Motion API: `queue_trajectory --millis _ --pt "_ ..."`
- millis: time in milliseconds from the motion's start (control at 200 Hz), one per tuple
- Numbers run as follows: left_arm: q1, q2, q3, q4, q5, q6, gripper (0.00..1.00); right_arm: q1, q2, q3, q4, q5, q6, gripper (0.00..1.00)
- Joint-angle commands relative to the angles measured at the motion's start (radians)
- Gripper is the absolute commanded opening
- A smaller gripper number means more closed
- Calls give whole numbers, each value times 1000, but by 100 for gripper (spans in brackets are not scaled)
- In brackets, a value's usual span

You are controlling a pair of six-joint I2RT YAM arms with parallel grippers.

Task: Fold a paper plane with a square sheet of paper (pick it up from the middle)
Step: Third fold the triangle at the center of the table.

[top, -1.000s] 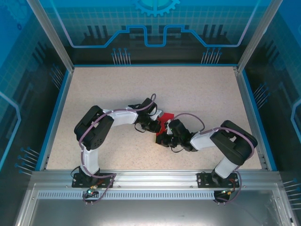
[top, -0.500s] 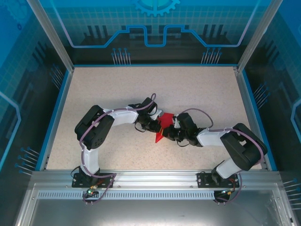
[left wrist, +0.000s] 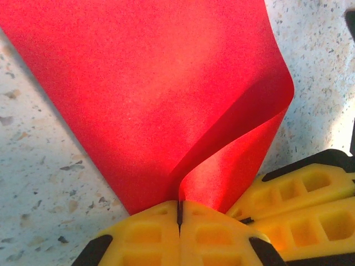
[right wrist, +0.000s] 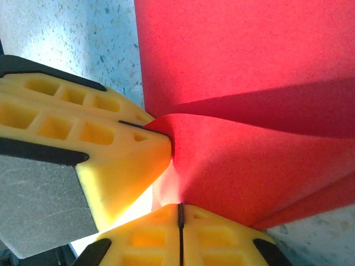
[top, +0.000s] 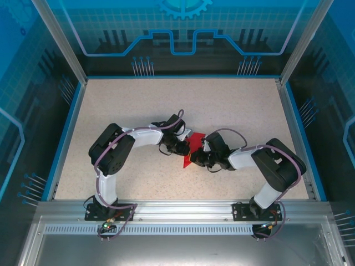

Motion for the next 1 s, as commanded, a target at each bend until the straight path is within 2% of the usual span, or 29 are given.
queue_trajectory --millis 0,240,425,630,820,995 --pt "3 66 -14 -62 -67 17 0 -9 4 10 -67 4 -14 6" --pt "4 64 -11 -70 -68 24 0 -57 -114 58 -153 -20 -37 8" --pt "2 63 -9 -71 -67 22 0 -78 -51 91 -141 -57 -56 9" --pt "3 61 -10 -74 -72 19 0 -85 13 73 -191 12 -63 8" --pt "3 58 -6 -83 -79 20 0 -100 -14 80 -288 53 -77 8" --pt "2 57 -2 -86 -76 21 0 -131 -76 114 -305 11 -99 8"
